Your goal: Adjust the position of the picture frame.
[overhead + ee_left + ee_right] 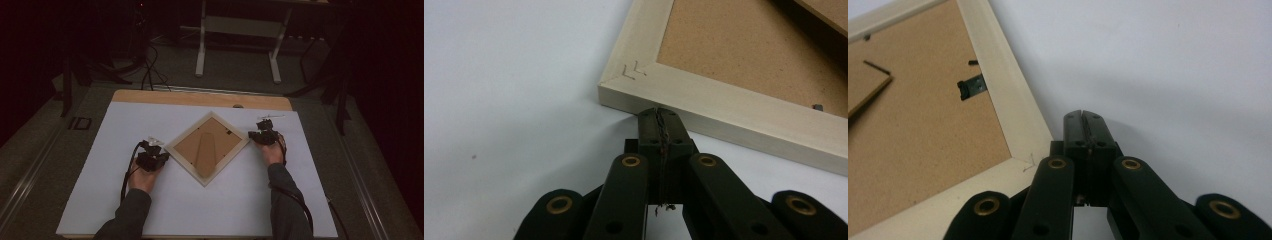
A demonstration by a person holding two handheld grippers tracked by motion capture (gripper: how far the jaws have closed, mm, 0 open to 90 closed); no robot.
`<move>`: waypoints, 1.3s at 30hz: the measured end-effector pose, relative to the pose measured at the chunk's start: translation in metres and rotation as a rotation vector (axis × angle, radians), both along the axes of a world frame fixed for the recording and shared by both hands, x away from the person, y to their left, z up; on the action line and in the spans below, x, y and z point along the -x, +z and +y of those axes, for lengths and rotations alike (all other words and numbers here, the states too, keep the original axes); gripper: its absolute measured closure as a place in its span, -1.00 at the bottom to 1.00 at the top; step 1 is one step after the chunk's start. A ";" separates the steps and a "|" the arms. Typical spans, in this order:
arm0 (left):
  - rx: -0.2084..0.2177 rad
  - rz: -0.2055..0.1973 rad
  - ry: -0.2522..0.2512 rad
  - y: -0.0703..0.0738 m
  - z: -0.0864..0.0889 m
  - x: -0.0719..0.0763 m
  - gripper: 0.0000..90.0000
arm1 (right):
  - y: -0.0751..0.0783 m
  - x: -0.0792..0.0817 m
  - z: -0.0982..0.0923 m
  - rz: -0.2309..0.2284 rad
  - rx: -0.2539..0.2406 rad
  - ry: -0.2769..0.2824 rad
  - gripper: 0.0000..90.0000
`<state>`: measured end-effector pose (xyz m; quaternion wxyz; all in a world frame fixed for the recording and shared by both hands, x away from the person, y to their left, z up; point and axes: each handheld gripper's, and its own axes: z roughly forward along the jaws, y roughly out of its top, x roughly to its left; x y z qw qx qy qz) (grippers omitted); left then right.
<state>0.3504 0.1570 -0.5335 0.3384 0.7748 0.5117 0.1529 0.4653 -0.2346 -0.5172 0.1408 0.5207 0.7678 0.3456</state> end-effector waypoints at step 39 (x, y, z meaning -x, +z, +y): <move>0.023 0.004 -0.030 -0.001 -0.001 0.003 1.00 | -0.009 0.073 0.008 0.024 0.047 0.167 1.00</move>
